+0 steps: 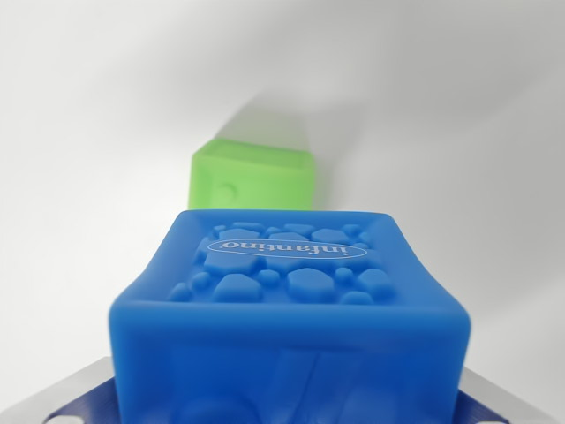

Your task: Stack cube

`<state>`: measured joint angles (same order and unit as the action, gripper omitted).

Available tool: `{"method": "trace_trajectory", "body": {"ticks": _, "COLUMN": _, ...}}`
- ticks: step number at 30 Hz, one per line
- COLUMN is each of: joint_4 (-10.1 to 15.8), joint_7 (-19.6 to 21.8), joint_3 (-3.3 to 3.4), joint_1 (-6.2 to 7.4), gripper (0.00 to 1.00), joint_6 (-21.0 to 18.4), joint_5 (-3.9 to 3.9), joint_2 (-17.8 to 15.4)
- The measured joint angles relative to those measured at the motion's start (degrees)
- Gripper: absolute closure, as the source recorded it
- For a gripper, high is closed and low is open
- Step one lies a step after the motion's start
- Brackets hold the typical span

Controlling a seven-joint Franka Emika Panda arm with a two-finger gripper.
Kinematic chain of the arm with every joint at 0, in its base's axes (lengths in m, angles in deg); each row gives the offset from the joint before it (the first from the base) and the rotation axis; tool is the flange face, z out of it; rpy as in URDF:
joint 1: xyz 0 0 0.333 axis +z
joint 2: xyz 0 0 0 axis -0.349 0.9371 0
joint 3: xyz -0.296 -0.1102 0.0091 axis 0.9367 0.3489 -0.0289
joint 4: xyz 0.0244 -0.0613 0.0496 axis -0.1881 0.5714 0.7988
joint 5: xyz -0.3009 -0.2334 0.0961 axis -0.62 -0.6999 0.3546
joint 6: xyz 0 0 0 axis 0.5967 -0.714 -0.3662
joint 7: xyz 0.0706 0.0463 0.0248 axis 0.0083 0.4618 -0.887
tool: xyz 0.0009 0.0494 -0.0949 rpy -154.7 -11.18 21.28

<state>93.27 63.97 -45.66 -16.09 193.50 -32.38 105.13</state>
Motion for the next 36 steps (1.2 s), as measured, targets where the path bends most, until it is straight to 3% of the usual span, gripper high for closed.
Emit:
{"method": "trace_trajectory", "body": {"ticks": 15, "joint_4": -1.67, "joint_7": 6.58, "joint_3": -0.03, "joint_1": 1.43, "gripper": 1.0, "joint_6": -0.65, "joint_5": 0.15, "joint_2": 1.06}}
{"method": "trace_trajectory", "body": {"ticks": 36, "joint_4": -2.05, "joint_7": 6.17, "joint_3": -0.66, "joint_1": 1.19, "gripper": 1.0, "joint_6": 5.55, "joint_5": 1.81, "joint_2": 8.23}}
